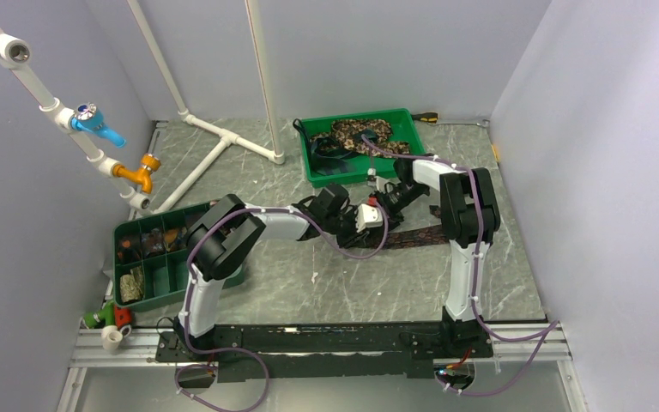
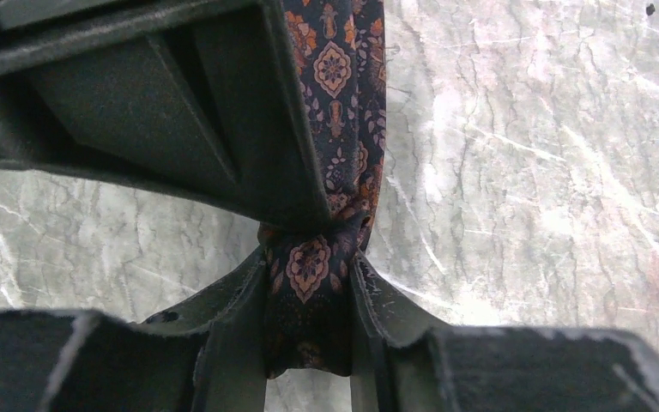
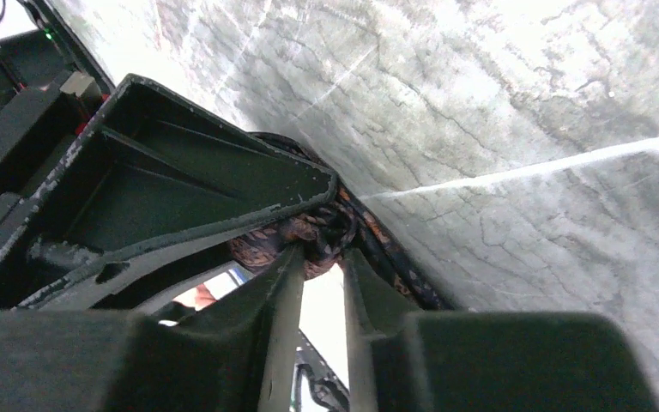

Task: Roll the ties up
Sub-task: Roll the tie at the center of the board.

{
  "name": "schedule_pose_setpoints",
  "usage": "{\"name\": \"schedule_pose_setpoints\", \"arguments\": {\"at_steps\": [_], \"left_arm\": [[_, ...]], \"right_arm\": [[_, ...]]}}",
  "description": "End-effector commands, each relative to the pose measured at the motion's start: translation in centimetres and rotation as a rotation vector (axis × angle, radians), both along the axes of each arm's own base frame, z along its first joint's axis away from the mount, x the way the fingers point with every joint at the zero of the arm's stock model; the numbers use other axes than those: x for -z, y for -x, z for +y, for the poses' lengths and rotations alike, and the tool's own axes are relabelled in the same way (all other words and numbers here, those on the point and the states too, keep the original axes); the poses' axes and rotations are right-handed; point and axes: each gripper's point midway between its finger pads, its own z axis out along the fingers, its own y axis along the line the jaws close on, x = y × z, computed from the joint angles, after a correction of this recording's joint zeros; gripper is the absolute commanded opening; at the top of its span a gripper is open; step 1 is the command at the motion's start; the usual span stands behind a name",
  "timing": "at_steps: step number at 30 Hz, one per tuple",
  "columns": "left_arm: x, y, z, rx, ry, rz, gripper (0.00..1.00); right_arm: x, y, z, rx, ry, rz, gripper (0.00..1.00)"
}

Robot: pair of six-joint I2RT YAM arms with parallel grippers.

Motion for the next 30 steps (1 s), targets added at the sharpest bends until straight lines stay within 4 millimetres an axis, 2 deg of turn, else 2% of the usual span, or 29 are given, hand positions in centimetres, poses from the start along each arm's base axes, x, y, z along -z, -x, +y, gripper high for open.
{"name": "schedule_pose_setpoints", "arguments": {"at_steps": [1, 4, 8, 9, 12, 13, 15, 17, 19, 20, 22, 25, 30], "left_arm": [[3.3, 1.2, 2.4, -0.023, -0.106, 0.046, 0.25], [3.5, 1.5, 2.5, -0.02, -0.11, 0.05, 0.25], [3.6, 1.5, 2.5, -0.018, -0.111, 0.056, 0.25], [3.6, 1.5, 2.5, -0.017, -0.113, 0.056, 0.25], [3.8, 1.6, 2.6, -0.015, -0.124, 0.063, 0.26], [3.8, 1.6, 2.6, -0.016, -0.124, 0.064, 0.26], [3.8, 1.9, 2.6, -0.009, -0.121, 0.068, 0.26], [3.7, 2.0, 2.6, -0.002, -0.115, 0.066, 0.26], [3.7, 2.2, 2.7, 0.004, -0.115, 0.069, 0.27], [3.6, 2.2, 2.8, 0.006, -0.114, 0.068, 0.28], [3.3, 2.2, 2.8, 0.012, -0.101, 0.062, 0.33], [2.2, 1.8, 3.2, 0.012, -0.045, 0.049, 0.53], [0.0, 0.9, 4.9, 0.007, 0.077, -0.023, 0.66]], "right_arm": [[-2.9, 0.3, 0.8, 0.011, -0.094, 0.011, 0.34], [-3.3, 0.9, 0.9, 0.042, -0.135, 0.067, 0.45], [-3.4, 1.0, 1.3, 0.061, -0.17, 0.091, 0.5], [-3.5, 0.9, 1.4, 0.063, -0.185, 0.097, 0.55], [-4.2, 1.0, 2.0, 0.057, -0.232, 0.11, 0.58], [-4.2, 1.0, 2.0, 0.052, -0.227, 0.105, 0.57], [-3.5, 0.9, 1.8, 0.048, -0.195, 0.095, 0.46], [-1.8, 0.9, 0.9, 0.042, -0.111, 0.089, 0.21], [-0.1, 1.0, -0.1, 0.036, -0.032, 0.089, 0.04], [0.6, 1.1, -0.5, 0.031, 0.003, 0.089, 0.0], [1.7, 1.1, -1.3, 0.027, 0.057, 0.08, 0.0], [3.2, 0.9, -2.3, 0.013, 0.126, 0.058, 0.0], [5.1, 0.8, -3.5, -0.014, 0.195, 0.035, 0.0]]}}
